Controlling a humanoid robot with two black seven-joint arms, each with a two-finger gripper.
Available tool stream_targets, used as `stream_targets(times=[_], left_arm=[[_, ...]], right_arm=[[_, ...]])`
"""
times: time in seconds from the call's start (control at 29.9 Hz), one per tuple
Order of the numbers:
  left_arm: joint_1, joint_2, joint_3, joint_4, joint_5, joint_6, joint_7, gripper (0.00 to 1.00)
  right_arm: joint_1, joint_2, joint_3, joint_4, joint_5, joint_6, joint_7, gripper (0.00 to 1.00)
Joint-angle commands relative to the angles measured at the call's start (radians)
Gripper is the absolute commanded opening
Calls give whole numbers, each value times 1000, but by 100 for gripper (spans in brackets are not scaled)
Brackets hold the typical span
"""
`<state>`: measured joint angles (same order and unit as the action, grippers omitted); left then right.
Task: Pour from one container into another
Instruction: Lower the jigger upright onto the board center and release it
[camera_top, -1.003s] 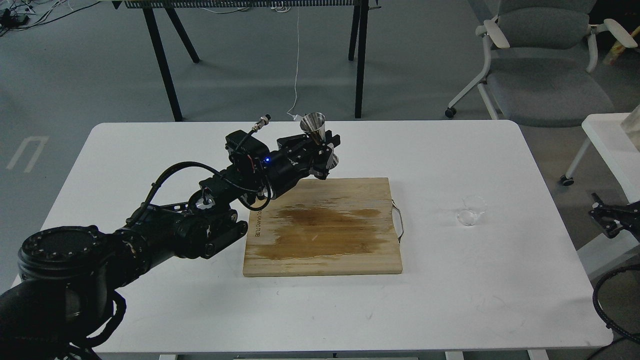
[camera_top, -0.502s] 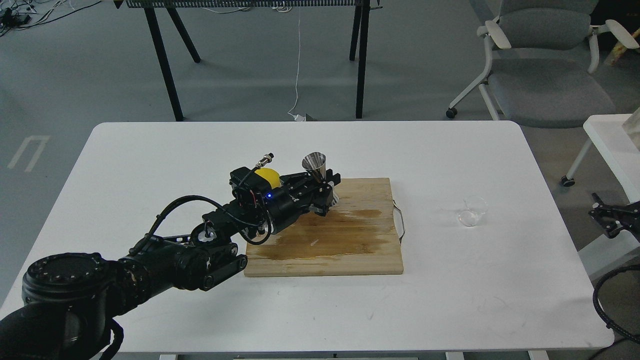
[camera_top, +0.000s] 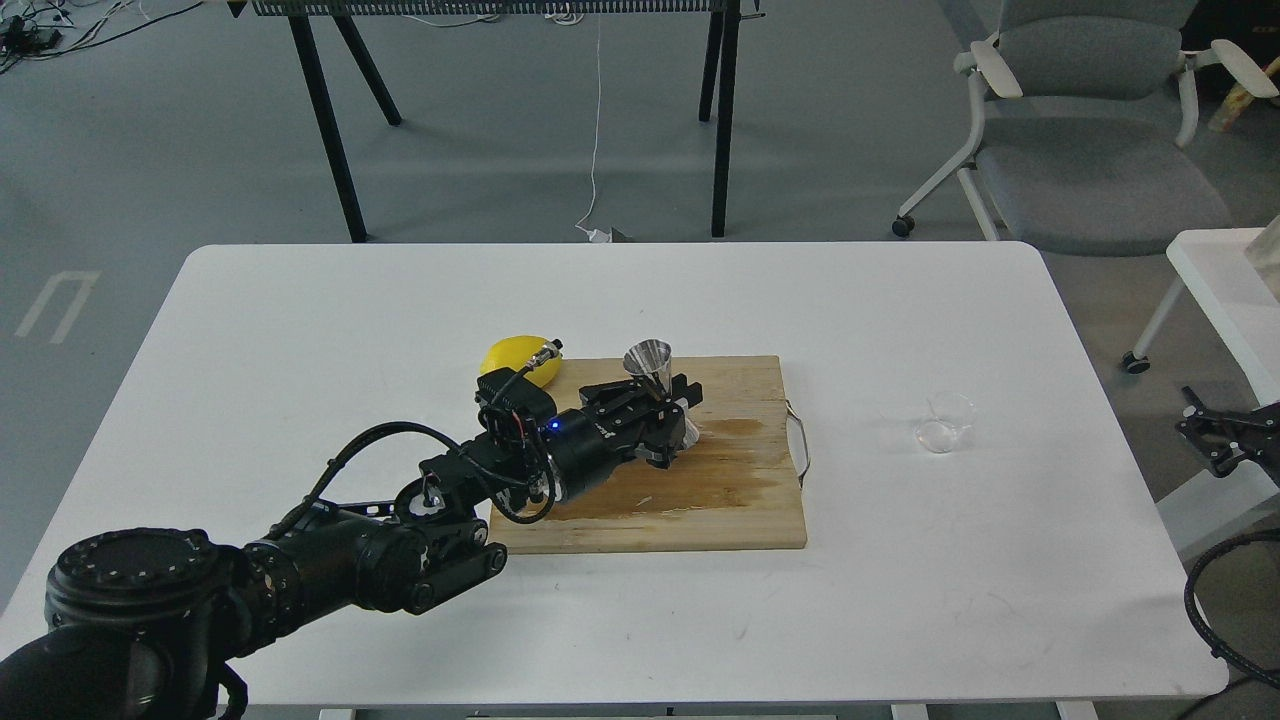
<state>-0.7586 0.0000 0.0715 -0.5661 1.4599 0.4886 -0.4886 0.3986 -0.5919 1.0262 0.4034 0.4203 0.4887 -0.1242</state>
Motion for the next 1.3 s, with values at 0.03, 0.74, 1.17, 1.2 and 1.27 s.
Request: stream_targets(times=[0.03, 0.74, 1.17, 1.2, 1.27], left_arm=[[4, 0, 7, 31, 2, 0, 0, 20], [28, 0, 39, 61, -3, 0, 0, 45], [28, 0, 40, 60, -4, 0, 0, 94], [28, 0, 41, 60, -4, 0, 0, 94], [30, 0, 42, 58, -4, 0, 0, 95]], right_arm=[[-3, 0, 0, 0, 0, 0, 0, 99], [-6, 0, 0, 0, 0, 0, 0, 99], [-7, 0, 0, 0, 0, 0, 0, 99], [-7, 0, 0, 0, 0, 0, 1, 99], [-7, 0, 2, 0, 0, 0, 0, 99]])
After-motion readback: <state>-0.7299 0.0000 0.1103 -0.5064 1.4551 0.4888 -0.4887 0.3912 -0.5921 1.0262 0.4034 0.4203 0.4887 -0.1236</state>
